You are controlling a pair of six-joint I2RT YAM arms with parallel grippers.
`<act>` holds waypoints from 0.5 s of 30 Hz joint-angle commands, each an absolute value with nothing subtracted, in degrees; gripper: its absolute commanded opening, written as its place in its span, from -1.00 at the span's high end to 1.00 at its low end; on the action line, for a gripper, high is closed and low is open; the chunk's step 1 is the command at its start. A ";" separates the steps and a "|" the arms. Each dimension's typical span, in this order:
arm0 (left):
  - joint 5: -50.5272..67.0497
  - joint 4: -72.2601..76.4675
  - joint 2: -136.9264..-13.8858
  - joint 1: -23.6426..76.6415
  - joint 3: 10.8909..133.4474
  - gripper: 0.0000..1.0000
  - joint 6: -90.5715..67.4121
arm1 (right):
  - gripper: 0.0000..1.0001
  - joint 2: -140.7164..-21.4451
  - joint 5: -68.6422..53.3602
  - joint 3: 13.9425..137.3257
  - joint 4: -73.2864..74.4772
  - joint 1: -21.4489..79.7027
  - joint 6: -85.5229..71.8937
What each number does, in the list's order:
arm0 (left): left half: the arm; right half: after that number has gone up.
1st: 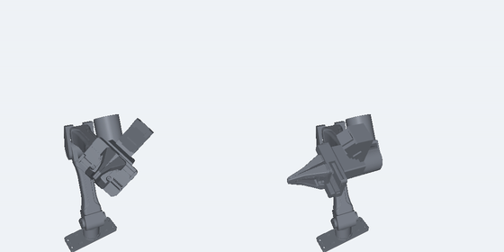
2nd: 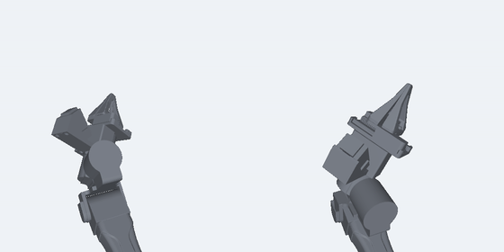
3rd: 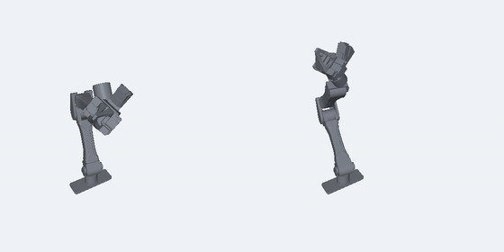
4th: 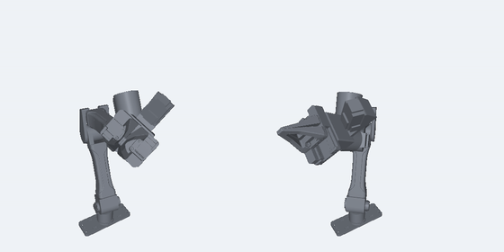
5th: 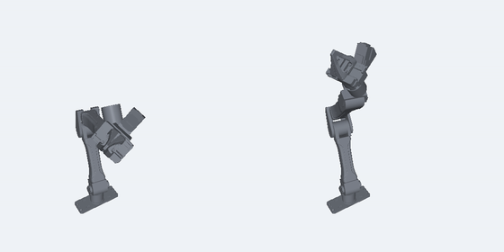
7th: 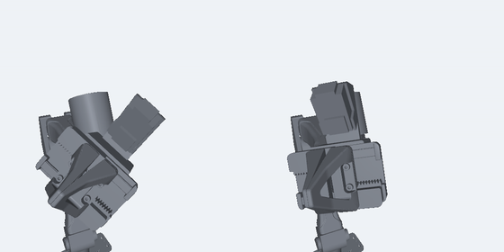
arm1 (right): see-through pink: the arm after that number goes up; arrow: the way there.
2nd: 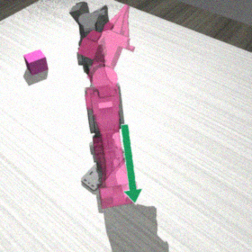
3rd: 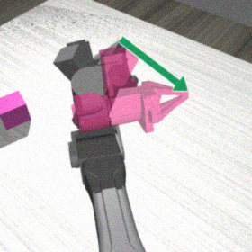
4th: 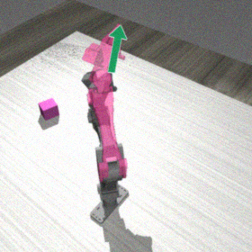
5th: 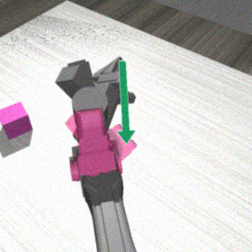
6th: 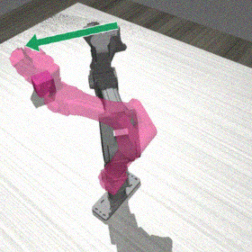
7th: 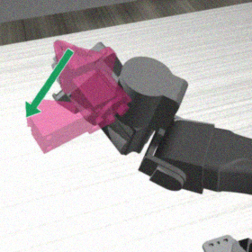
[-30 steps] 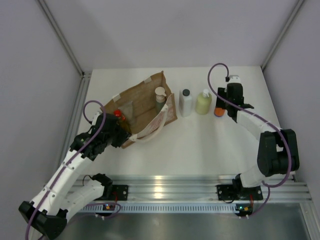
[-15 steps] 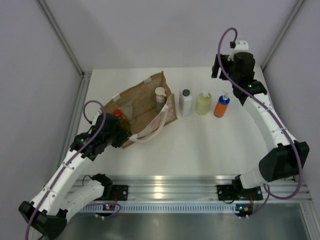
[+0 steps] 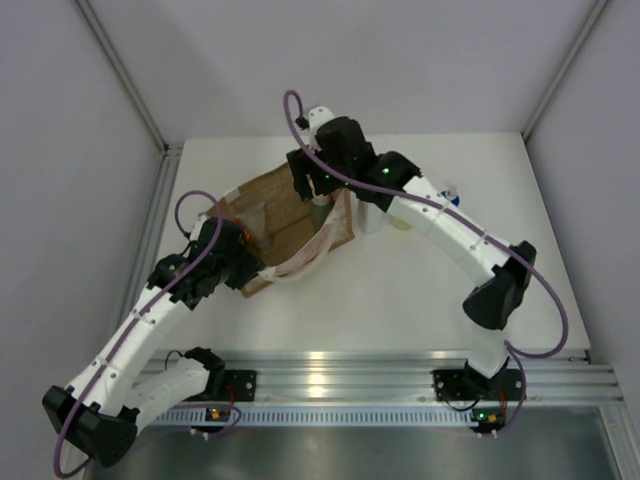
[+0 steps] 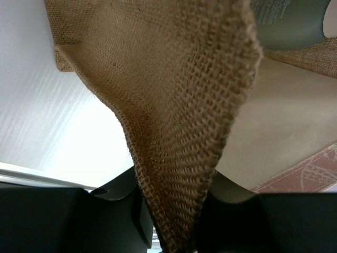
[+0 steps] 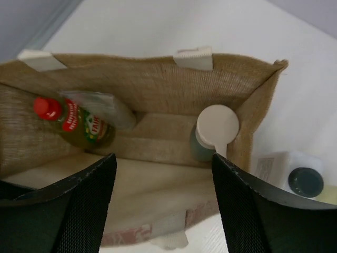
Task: Take the personal care products out of the canvas bag
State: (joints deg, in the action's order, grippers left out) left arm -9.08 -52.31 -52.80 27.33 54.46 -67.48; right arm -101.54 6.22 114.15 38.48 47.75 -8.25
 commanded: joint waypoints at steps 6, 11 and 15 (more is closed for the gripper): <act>-10.20 -51.24 -53.70 27.42 57.39 0.29 -64.87 | -0.45 -113.19 20.10 124.62 50.09 50.63 -10.55; -9.84 -51.24 -54.23 27.33 57.22 0.29 -64.51 | -0.53 -116.19 26.27 127.00 50.71 50.45 -8.44; -9.76 -51.24 -54.58 27.42 57.30 0.30 -64.34 | -0.56 -118.12 26.02 127.79 50.54 49.40 -7.03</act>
State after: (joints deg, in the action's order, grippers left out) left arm -9.69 -52.36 -54.13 27.33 55.40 -65.76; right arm -117.14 22.59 124.33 49.34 49.78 -8.56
